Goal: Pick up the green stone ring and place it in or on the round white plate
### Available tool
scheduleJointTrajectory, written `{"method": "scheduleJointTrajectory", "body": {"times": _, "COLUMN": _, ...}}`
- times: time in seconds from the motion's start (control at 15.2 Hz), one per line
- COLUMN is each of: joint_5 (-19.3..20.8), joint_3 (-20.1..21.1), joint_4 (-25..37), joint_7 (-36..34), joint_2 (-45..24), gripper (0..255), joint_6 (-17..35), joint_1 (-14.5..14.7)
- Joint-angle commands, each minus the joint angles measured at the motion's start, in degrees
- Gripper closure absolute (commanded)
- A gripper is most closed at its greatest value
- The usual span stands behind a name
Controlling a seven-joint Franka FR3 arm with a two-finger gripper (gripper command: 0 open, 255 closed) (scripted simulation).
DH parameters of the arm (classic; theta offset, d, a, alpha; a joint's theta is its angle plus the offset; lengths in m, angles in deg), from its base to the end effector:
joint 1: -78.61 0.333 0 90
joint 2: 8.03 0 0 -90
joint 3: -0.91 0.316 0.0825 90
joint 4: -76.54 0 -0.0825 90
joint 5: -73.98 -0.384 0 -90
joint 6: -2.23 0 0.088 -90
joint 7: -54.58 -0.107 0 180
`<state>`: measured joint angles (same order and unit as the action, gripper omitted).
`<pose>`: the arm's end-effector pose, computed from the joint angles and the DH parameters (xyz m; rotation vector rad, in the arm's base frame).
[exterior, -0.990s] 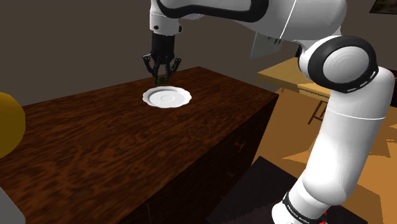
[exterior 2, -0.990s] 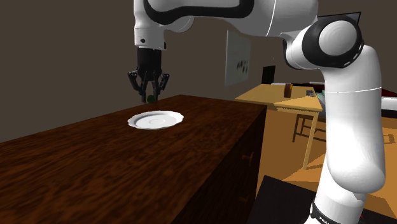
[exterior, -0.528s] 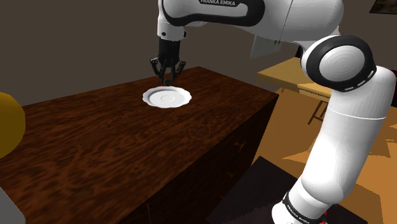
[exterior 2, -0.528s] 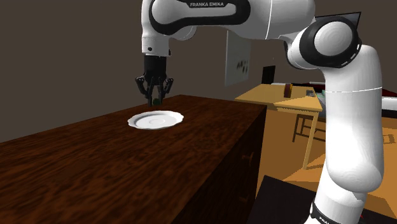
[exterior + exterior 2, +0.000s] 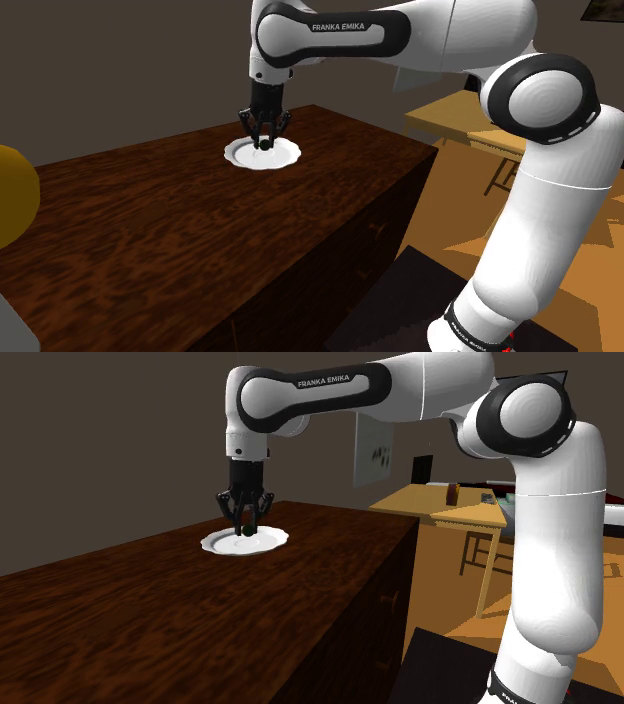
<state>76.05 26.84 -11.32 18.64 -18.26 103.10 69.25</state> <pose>0.5995 0.1522 0.5644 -3.0294 0.5220 -0.0632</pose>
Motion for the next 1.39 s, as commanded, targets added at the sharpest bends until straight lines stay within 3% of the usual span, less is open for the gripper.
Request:
{"method": "scheduleJointTrajectory", "body": {"times": 0.0, "joint_5": 0.05, "joint_3": 0.01, "joint_4": -1.20, "joint_7": -0.10, "joint_2": -0.07, "gripper": 255, "joint_6": 1.30, "joint_1": 0.04}}
{"method": "scheduleJointTrajectory", "body": {"times": 0.46, "joint_5": 0.04, "joint_3": 0.01, "joint_4": -1.20, "joint_7": -0.10, "joint_2": -0.07, "gripper": 255, "joint_6": 1.29, "joint_1": 0.04}}
{"method": "scheduleJointTrajectory", "body": {"times": 0.53, "joint_5": 0.04, "joint_3": 0.01, "joint_4": -1.20, "joint_7": -0.10, "joint_2": -0.07, "gripper": 0, "joint_6": 1.29, "joint_1": 0.04}}
{"method": "scheduleJointTrajectory", "body": {"times": 0.86, "joint_5": 0.04, "joint_3": 0.01, "joint_4": -1.20, "joint_7": -0.10, "joint_2": -0.07, "gripper": 0, "joint_6": 1.29, "joint_1": 0.04}}
{"method": "scheduleJointTrajectory", "body": {"times": 1.12, "joint_5": 0.36, "joint_3": 0.12, "joint_4": 7.04, "joint_7": -0.24, "joint_2": -0.79, "gripper": 0, "joint_6": -6.29, "joint_1": 0.39}}
{"method": "scheduleJointTrajectory", "body": {"times": 1.32, "joint_5": 0.36, "joint_3": 0.13, "joint_4": 7.04, "joint_7": -0.24, "joint_2": -0.79, "gripper": 0, "joint_6": -6.29, "joint_1": 0.39}}
